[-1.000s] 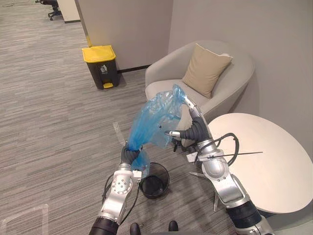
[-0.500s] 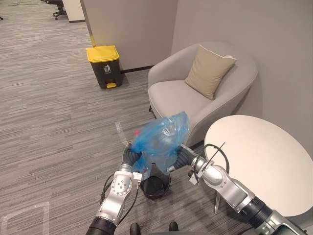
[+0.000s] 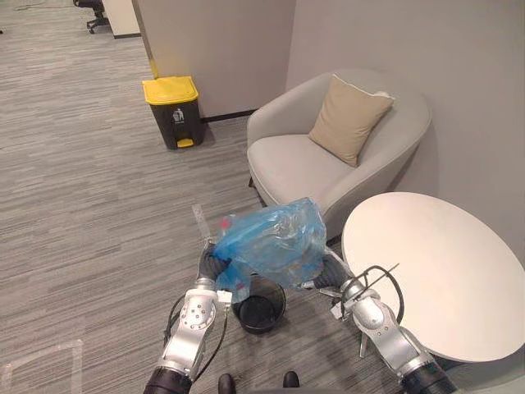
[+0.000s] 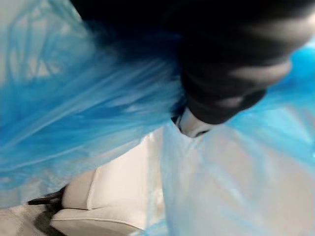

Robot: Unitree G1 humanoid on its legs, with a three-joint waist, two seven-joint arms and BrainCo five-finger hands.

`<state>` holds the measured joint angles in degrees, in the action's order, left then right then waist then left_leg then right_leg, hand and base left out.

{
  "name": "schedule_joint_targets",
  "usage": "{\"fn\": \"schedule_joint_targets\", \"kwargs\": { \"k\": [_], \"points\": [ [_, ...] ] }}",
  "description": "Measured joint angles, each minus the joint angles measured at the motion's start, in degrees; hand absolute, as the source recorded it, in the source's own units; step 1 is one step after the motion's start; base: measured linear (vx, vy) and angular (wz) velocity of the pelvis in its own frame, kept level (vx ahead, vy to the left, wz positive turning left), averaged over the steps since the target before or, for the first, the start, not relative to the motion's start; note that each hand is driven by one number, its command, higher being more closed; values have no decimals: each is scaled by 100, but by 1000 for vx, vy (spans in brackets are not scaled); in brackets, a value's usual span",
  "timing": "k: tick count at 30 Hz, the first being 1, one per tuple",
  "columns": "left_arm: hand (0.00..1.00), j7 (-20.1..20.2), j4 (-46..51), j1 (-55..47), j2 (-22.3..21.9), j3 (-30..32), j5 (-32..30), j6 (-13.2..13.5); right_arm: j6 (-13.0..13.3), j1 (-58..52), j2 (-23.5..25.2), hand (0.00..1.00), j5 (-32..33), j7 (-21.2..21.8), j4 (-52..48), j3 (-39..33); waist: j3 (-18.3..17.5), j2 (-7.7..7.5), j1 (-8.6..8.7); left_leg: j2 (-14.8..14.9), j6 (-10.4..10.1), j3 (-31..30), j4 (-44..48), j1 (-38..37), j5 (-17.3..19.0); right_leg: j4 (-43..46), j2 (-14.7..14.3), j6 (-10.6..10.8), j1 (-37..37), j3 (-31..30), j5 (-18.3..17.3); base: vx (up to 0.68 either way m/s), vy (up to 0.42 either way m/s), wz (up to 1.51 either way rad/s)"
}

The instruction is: Gather rubbish on tea table into small bin, then transfer packed bag to large trash can.

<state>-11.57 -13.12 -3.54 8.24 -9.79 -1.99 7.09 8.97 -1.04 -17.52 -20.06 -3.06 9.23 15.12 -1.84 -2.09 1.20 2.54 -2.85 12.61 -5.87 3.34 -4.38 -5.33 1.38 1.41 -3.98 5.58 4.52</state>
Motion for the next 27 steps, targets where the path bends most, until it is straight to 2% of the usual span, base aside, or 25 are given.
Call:
{"fn": "schedule_joint_targets", "kwargs": {
  "k": [6, 11, 17, 22, 27],
  "points": [
    [100, 143, -564, -316, 7, 329, -4, -2, -64, -235, 476, 0, -16, -236, 478, -608, 34, 28, 0, -6, -52, -19, 0, -1, 48, -16, 8, 41, 5, 21, -31, 0, 0, 1],
    [100, 317, -1286, -492, -1, 538, -1, -18, -163, -299, 714, 0, 30, -261, 1435, -1009, 72, 58, -12, -11, -54, -20, -1, -3, 65, -16, 17, 52, 11, 33, -42, 0, 0, 0],
    [100, 441, -2392, -511, -20, 882, 88, -49, -319, -340, 890, 0, 362, -260, 2803, -1305, 160, 71, -18, -9, -68, -17, -1, -132, 122, -15, 16, 78, 130, 33, -106, 7, 1, 0],
    [100, 451, -3378, -476, -50, 1046, 168, -138, -450, -330, 1092, 0, 820, -280, 3933, -1828, 225, 87, -17, -10, -70, 43, 0, -202, 184, 11, 16, 76, 176, -19, -146, 49, 8, -5],
    [100, 446, -3862, -425, -62, 1109, 174, -186, -564, -342, 1099, 0, 1180, -428, 4477, -2155, 258, 114, -18, -18, -43, 152, 1, -274, 197, 26, 15, 51, 197, -130, -128, 55, 9, -11]
  ]
}}
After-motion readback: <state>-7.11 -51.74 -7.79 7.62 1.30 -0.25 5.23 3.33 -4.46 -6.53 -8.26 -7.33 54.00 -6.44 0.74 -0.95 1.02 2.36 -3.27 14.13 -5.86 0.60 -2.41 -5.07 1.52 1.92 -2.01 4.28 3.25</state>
